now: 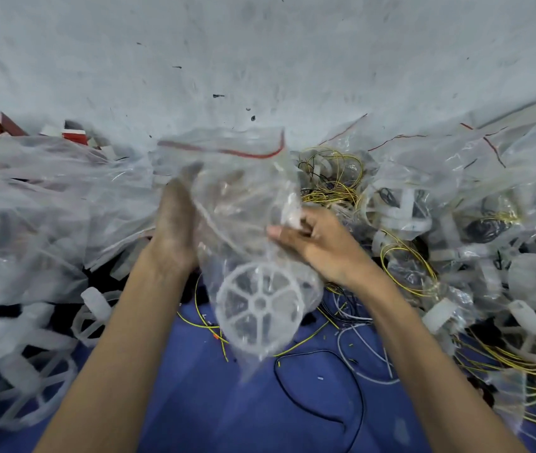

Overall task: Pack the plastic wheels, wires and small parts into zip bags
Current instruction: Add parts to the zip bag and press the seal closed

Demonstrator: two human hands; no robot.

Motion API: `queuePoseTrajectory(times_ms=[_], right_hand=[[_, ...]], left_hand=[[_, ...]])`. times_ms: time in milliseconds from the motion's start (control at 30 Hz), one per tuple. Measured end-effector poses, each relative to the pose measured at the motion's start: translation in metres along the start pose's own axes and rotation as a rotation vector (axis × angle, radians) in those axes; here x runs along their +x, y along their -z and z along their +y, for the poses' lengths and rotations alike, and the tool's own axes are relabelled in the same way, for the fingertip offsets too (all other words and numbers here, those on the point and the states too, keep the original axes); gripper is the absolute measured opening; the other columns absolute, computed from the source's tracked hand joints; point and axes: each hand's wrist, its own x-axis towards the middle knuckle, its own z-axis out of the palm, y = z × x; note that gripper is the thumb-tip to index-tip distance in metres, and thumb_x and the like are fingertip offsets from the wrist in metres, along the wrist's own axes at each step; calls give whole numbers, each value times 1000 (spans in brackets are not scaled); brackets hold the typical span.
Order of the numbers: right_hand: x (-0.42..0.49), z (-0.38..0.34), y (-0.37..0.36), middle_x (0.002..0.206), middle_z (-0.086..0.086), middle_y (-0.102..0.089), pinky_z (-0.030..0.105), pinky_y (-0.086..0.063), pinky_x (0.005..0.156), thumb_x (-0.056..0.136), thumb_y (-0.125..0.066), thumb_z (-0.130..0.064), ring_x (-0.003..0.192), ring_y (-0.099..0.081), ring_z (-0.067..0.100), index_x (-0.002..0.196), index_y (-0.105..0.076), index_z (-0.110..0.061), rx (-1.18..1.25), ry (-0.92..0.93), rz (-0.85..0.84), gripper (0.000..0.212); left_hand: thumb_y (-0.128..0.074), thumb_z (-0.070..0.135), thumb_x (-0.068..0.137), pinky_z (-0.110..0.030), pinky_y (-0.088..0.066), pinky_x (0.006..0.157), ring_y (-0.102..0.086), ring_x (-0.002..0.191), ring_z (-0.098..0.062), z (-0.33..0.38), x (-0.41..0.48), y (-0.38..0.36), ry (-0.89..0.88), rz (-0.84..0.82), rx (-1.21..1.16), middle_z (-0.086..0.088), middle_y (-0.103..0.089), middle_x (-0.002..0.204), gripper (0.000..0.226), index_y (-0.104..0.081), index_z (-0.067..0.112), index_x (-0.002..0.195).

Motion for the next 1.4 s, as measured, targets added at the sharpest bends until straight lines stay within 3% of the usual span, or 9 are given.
queuePoseTrajectory(times_ms=[100,300,400,433,600,767,933,1067,1400], right_hand=[[9,3,11,87,38,-59,54,-46,71,88,-62,-19,74,-59,26,84,-57,13,-56,-8,326,33],[11,5,22,61,8,-38,30,-31,55,89,-60,-31,56,-34,14,71,-48,6,-75,-55,533,43],[9,-5,29,118,2,-58,35,-46,78,89,-40,-61,105,-34,5,109,-57,-4,72,-255,427,62],[8,-8,34,119,-1,-58,36,-43,89,82,-32,-75,83,-40,4,120,-55,-16,30,-336,350,74],[2,-32,27,145,-15,-39,51,-38,102,38,-48,-96,129,-43,16,145,-20,-36,37,-447,-16,126],[4,-25,17,86,-2,-73,26,-52,64,89,-57,-35,76,-69,12,96,-66,-16,521,-322,152,22],[0,-15,35,72,2,-68,28,-49,63,88,-51,-24,63,-63,18,89,-62,-13,792,-375,144,16],[0,-16,32,70,2,-69,26,-50,63,89,-49,-22,65,-65,18,67,-72,-16,836,-308,76,33],[-2,-17,42,77,3,-72,26,-55,66,69,-68,-14,73,-69,14,86,-67,-7,812,-102,147,19]], left_hand=[[-23,63,91,-27,-56,68,-71,83,-13,-6,-3,-9,35,-170,102,3,-75,87,66,-78,29,81],[-87,37,45,-23,-53,55,-70,68,-9,-16,-7,-8,198,-347,446,6,-73,74,31,-77,25,71],[-71,22,65,-18,-50,51,-67,60,-6,-12,-8,-10,153,-296,426,5,-70,67,5,-75,20,63],[-65,19,68,-18,-51,52,-66,60,-7,-9,-7,-11,149,-258,406,5,-70,67,11,-75,19,63],[-71,21,72,-21,-48,62,-64,67,-5,-6,-8,-36,-233,-53,863,9,-70,75,7,-68,22,79],[-65,36,61,-21,-49,82,-62,97,-4,-4,-19,-61,-297,-201,1047,14,-68,101,38,-64,36,99],[-70,32,71,-20,-48,80,-60,94,-4,14,-11,-35,-247,76,802,14,-67,97,29,-65,28,99],[-68,29,68,-31,-47,70,-59,83,-19,6,-14,-32,63,-158,647,-5,-66,91,24,-70,17,90],[-63,3,61,-14,-47,48,-63,54,-8,6,-12,-22,-2,-199,517,2,-66,62,19,-62,10,78]])
